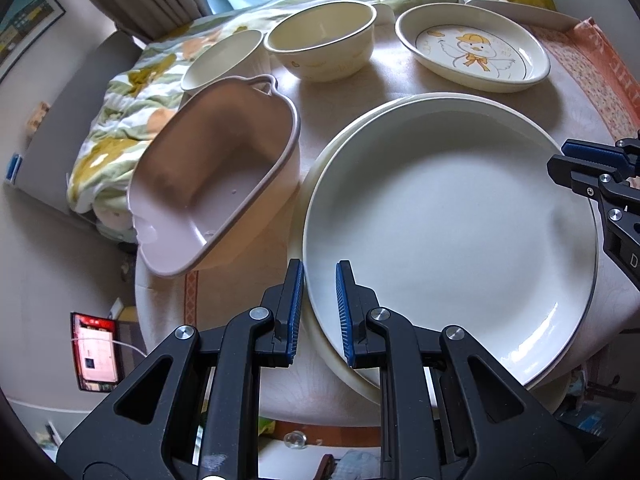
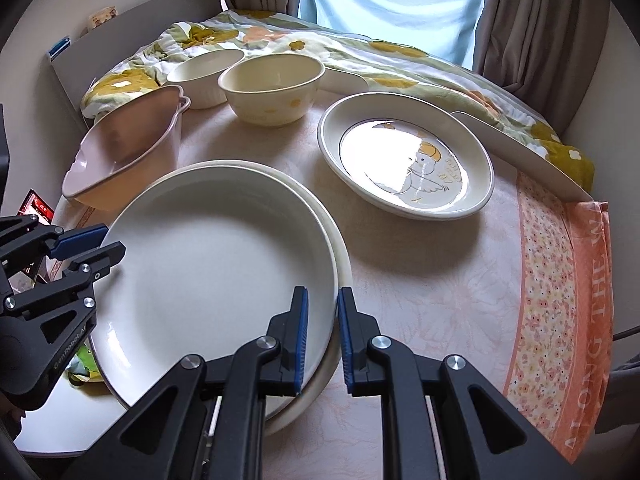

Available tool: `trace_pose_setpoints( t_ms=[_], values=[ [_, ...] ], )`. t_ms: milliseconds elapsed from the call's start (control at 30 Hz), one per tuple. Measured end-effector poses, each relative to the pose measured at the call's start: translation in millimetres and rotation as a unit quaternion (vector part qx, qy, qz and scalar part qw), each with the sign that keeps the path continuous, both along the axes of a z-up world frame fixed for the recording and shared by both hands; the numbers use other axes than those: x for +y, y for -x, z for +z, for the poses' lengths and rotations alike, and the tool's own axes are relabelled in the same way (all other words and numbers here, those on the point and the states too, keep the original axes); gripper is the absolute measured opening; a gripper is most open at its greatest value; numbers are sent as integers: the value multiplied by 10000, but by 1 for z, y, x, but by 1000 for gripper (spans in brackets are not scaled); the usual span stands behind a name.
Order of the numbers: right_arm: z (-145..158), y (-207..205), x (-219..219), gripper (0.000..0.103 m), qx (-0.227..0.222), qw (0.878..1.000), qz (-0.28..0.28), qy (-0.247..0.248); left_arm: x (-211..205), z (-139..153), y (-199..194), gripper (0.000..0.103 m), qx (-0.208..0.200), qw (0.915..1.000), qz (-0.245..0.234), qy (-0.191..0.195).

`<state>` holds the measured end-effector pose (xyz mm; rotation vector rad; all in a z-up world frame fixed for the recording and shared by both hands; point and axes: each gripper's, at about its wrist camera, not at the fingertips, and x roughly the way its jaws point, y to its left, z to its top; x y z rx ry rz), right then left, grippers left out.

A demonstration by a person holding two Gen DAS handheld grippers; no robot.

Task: Organize plates and bowls
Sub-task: 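Open both grippers and move them to the duck-print plate, then grasp the rim of the duck-print plate with both grippers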

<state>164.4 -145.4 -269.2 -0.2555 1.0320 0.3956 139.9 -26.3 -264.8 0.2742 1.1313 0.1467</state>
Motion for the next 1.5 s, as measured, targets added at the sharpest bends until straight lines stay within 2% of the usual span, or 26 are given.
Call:
trace_pose_setpoints(
  t_ms=[167,300,367,400,433,467,500,533,567,700,833,933,1067,1233,1267,1300,1367,1433,1500],
  values=[
    [1,-2,-3,13,82,9999,-65,-132,2,3,-1,15,32,9999,56,160],
    [16,-5,-15,13,127,9982,-255,-521,3,26,-1,15,-144,9991,33,401],
    [26,-9,-23,13,216,9963,-354,-749,1,43,-4,31,-249,9983,6,529],
    [32,-13,-29,14,303,9947,-399,-898,1,51,-5,64,-306,9976,1,628],
    [39,-16,-34,21,335,9933,-455,-1012,1,62,-6,100,-433,9961,2,762],
    [45,-18,-39,46,306,9925,-511,-1065,1,74,-5,102,-666,9936,-14,916],
    [53,-18,-44,64,223,9921,-564,-1096,1,84,-5,103,-843,9907,-54,1068],
    [62,-19,-50,100,90,9914,-626,-1148,0,93,-8,103,-907,9881,-117,1240],
    [71,-19,-57,103,-65,9899,-672,-1249,-2,98,-13,103,-894,9866,-160,1359],
    [97,-25,-87,103,-632,9823,-766,-1586,-10,103,-40,103,-664,9816,-213,1780],
    [105,-59,-111,103,-147,9909,-708,-1138,-21,103,-69,103,-415,9755,87,2160],
    [103,-80,-129,103,-181,9916,-739,-1045,-26,93,-91,103,-256,9652,281,2588],
    [77,-122,-142,103,209,9936,-488,-998,-31,64,-125,103,16,9615,811,2627],
    [33,-167,-145,103,773,9901,-117,-1170,-39,36,-159,101,71,9602,1056,2585],
    [24,-174,-144,99,863,9887,-30,-1224,-40,30,-166,99,117,9602,1089,2569],
    [15,-182,-142,94,978,9869,62,-1278,-41,24,-172,92,164,9594,1135,2576],
    [1,-192,-138,75,1174,9847,200,-1276,-42,11,-181,78,252,9555,1206,2682],
    [-12,-202,-134,67,1331,9823,308,-1281,-42,-2,-188,62,352,9521,1304,2744],
    [-21,-208,-131,60,1435,9798,392,-1335,-40,-13,-194,51,447,9502,1397,2749]
  ],
)
